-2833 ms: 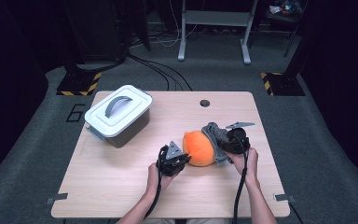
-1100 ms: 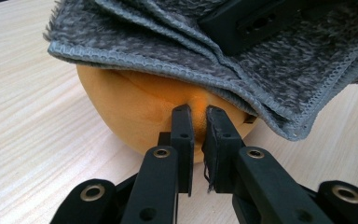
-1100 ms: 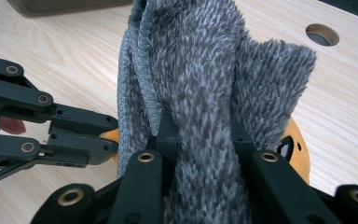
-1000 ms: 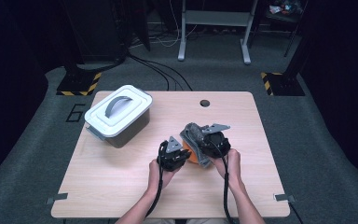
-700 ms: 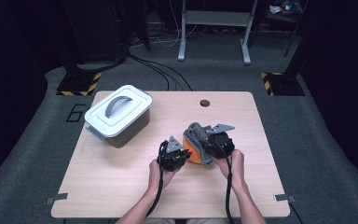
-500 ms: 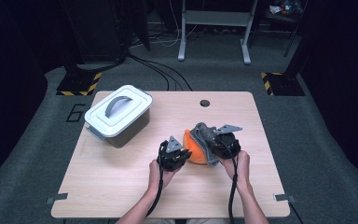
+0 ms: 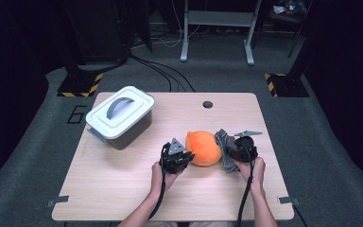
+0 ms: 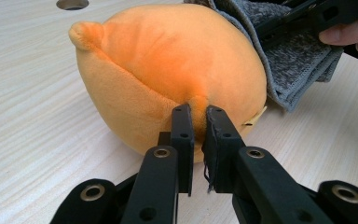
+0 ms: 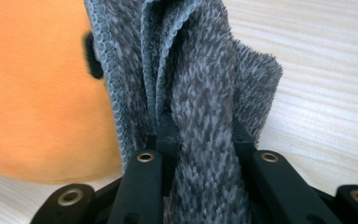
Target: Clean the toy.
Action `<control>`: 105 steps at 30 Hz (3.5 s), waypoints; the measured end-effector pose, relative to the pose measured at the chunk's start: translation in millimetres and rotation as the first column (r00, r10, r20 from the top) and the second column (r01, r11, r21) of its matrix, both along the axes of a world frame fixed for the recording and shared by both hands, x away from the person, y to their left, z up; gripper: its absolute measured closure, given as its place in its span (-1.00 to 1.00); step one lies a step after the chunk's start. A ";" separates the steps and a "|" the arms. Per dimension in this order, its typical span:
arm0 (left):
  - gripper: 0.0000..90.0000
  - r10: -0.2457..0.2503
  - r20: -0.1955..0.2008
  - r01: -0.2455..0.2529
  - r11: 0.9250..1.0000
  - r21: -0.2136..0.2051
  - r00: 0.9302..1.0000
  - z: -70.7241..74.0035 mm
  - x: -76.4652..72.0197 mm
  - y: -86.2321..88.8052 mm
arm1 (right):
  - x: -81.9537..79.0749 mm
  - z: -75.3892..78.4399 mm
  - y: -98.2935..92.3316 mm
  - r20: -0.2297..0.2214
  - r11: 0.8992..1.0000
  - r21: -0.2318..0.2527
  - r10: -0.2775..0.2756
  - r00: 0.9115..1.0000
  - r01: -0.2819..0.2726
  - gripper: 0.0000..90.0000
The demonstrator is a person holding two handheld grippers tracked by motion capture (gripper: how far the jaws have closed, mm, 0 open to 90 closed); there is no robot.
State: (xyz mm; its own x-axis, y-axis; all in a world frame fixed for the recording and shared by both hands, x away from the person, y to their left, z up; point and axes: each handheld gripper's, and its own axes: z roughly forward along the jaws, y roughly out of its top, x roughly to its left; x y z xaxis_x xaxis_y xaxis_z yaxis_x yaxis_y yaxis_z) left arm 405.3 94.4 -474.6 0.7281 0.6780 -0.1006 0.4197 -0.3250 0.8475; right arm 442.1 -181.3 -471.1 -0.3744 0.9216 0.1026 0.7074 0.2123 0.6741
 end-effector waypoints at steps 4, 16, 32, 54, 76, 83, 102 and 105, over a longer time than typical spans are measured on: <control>0.83 -0.004 0.000 0.004 1.000 0.005 1.000 0.5 0.1 0.6 | -2.3 5.9 -4.1 0.022 1.000 -0.002 -0.005 1.000 0.005 0.62; 0.83 -0.009 0.001 0.009 1.000 0.010 1.000 -0.5 -0.7 -2.7 | -24.3 63.9 47.7 0.169 0.986 -0.058 0.166 0.972 -0.158 0.62; 0.84 -0.015 -0.003 0.015 1.000 0.005 1.000 -1.3 -1.3 -3.6 | -17.1 47.6 93.8 0.124 0.961 -0.164 0.243 0.962 -0.221 0.62; 0.84 -0.015 -0.004 0.015 1.000 0.002 1.000 -3.1 -0.9 -3.8 | -6.0 17.1 16.2 0.056 0.998 -0.040 0.047 0.997 -0.045 0.62; 0.12 -0.008 0.089 -0.006 0.989 0.147 0.996 -15.7 -3.1 -14.5 | -0.7 10.9 9.4 0.033 1.000 -0.027 0.016 0.999 -0.016 0.62; 0.63 -0.014 0.076 0.005 0.993 0.116 0.997 -15.2 -0.8 -12.0 | -9.2 21.8 11.5 0.072 0.999 -0.029 0.018 0.997 -0.016 0.63; 0.76 0.006 -0.022 -0.005 0.999 0.037 1.000 -5.1 7.3 -5.8 | -26.6 47.3 84.2 0.134 0.973 -0.093 0.224 0.965 -0.213 0.63; 0.77 0.010 -0.023 -0.009 0.999 0.045 1.000 -6.4 8.5 -5.9 | -23.8 44.2 85.7 0.133 0.976 -0.088 0.211 0.968 -0.201 0.63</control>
State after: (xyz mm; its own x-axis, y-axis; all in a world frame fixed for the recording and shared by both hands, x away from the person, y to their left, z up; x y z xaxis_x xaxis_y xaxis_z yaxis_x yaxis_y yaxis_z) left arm 413.8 88.5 -481.0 0.7193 0.6893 -0.0866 0.4423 -0.3582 0.8222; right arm 418.3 -95.6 -426.9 -0.5630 0.8260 -0.0294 0.5425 0.3961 0.7408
